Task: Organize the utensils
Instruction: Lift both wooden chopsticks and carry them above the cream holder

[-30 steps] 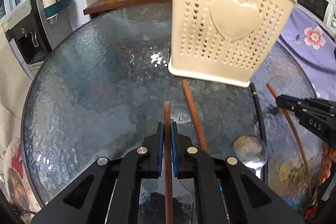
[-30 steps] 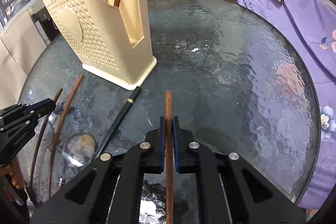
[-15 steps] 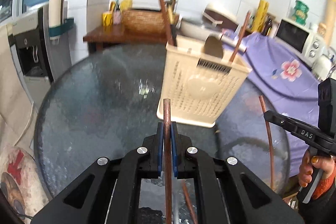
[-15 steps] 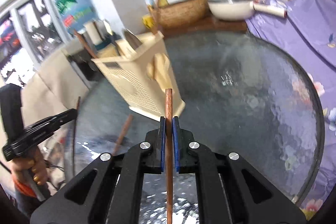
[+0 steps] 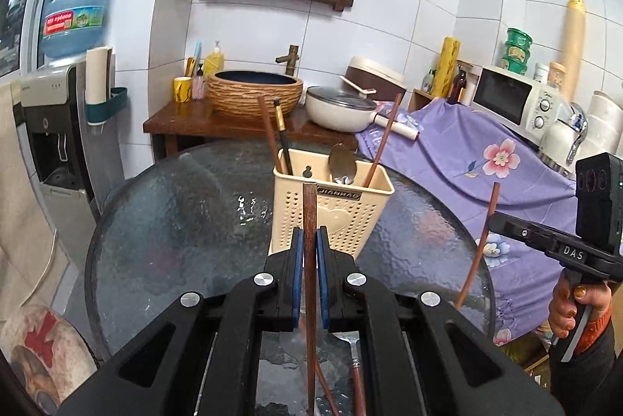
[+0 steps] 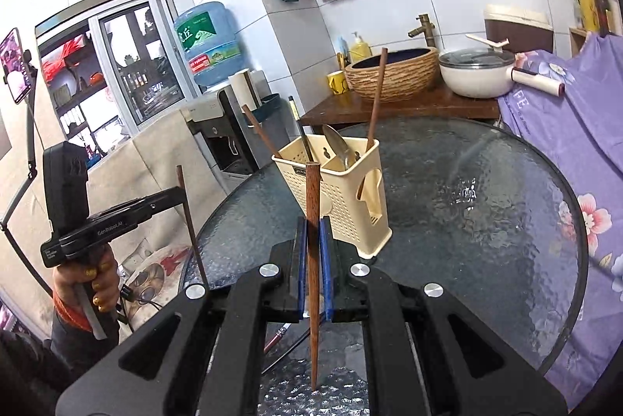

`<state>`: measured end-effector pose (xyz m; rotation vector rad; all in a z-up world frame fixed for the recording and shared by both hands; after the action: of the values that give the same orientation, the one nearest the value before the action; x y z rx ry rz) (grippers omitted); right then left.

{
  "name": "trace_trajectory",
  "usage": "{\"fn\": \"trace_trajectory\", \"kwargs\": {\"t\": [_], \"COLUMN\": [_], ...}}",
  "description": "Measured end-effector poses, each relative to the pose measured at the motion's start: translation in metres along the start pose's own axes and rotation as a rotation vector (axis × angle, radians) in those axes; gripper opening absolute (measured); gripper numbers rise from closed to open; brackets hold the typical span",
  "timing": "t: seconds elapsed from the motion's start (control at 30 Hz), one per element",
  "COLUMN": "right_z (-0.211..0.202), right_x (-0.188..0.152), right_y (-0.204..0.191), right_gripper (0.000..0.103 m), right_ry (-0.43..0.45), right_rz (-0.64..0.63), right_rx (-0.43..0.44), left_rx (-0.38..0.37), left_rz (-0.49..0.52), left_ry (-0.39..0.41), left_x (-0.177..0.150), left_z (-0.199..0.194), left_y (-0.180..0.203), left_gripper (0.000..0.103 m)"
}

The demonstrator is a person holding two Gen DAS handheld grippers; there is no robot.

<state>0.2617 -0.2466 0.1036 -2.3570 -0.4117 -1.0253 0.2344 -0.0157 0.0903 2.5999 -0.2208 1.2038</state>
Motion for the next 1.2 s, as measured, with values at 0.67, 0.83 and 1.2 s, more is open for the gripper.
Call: {"fn": "trace_trajectory", "kwargs": {"t": [0.67, 0.83, 1.2], "right_z": [-0.045, -0.046, 0.025], "right_x": [0.108, 0.167, 0.189], "right_y": [-0.047, -0.055, -0.030], "right_gripper": [0.007, 0.007, 0.007], "right_ry": [0.179, 0.268, 0.268], "right_rz": [-0.112, -0.108, -0.086], "right_rx": [0.006, -0.055, -0.211], "left_rx": [-0.026, 0.009, 0.091], "left_rz": [0.036, 0.022, -0.019], "left_ry": [0.118, 0.185, 0.192], "left_x": [0.098, 0.157, 0.189], "left_z": [-0.028, -0.034, 0.026], "left_y": [0.019, 0.023, 0.023], "left_gripper": [0.007, 0.007, 0.007]}}
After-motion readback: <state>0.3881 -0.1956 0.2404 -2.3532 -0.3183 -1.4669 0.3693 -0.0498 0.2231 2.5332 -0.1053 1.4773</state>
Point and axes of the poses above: each gripper's, at about its wrist camera, not at the fingertips, and z roughly the way its jaws point, y to its right, x to its top, the point moved 4 cm from there along z, roughly the way its jaws point, and after that the axes turned 10 degrees about -y, right-handed, at the moved point
